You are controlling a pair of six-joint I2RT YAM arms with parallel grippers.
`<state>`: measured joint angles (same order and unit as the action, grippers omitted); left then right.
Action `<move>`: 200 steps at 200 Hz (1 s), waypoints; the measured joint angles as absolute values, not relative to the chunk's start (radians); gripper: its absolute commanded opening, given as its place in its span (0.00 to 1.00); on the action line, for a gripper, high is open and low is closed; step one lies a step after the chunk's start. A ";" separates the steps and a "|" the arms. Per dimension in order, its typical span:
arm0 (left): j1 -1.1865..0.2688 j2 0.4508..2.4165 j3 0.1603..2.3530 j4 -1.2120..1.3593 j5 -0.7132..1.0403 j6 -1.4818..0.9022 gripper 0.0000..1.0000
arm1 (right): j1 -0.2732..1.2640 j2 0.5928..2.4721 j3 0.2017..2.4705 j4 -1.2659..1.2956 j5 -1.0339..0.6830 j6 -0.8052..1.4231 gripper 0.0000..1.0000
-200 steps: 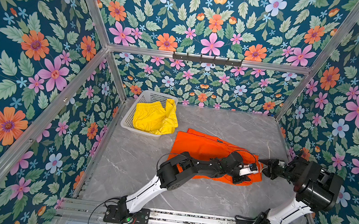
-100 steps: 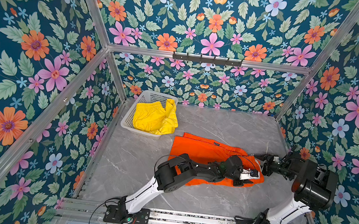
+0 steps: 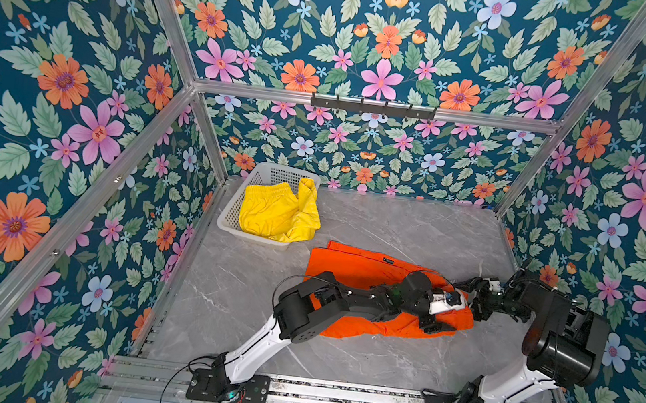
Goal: Fold and stack the shorts
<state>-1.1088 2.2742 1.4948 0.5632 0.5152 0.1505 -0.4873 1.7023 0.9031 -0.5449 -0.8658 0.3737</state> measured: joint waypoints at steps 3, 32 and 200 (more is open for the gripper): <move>-1.100 2.264 1.487 0.575 0.518 0.130 0.81 | -0.487 1.702 0.906 -0.548 -0.864 0.372 0.72; -1.026 2.193 1.428 0.665 0.550 -0.006 0.80 | -0.480 1.702 0.924 -0.558 -0.852 0.363 0.72; -0.988 2.409 1.734 0.292 0.447 0.215 0.21 | -0.434 1.675 0.910 -0.514 -0.913 0.316 0.72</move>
<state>-0.9882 2.4088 1.7336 0.2916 0.4469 0.2150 -0.4335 1.6749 0.9096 -0.5144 -0.9131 0.3157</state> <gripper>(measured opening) 0.252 0.726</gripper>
